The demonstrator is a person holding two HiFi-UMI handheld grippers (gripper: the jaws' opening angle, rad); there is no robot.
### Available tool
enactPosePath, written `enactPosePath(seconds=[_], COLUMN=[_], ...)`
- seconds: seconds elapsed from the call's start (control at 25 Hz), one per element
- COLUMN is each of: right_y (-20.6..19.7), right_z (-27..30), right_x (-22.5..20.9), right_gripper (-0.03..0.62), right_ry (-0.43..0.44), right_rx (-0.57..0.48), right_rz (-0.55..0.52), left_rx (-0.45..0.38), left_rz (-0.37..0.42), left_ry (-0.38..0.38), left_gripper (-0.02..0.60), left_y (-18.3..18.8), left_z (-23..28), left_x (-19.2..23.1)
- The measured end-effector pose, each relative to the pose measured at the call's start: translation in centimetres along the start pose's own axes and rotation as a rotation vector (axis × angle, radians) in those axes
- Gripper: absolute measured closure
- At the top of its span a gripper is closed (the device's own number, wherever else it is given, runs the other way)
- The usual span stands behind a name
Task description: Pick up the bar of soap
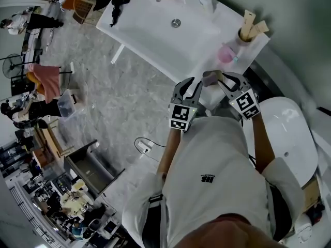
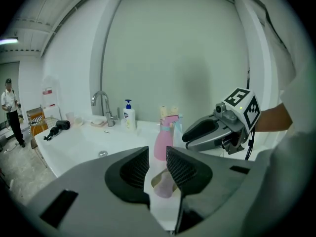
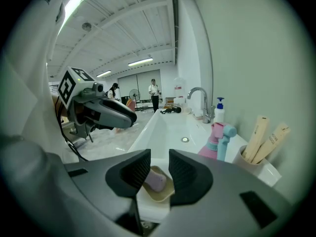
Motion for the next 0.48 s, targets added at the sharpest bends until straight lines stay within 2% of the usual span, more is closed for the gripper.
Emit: enactPosePath(seconds=[0.2, 0.48], right_y=[-1.0, -2.0], right_z=[1.9, 4.7], right_x=[-0.1, 1.0], right_gripper=[0.470, 0.447], right_ry=[0.026, 0.101], right_rx=[0.087, 0.209], right_rz=[-0.052, -0.189], left_rx=[0.016, 0.038], left_rz=[-0.008, -0.053], left_ry=[-0.046, -0.112], left_gripper=[0.456, 0.456], left_y=[-1.3, -3.1], left_z=[1.4, 3.4], left_x=[0.7, 2.3])
Point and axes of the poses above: the fingertips, and each gripper's own axes: z forward along the fingers, x to its left, y out of its top, the point moved 4 cm from there along -z, backward along the fingers, and after that the axes turned 9 degrees about z, right-handed, at the moved point
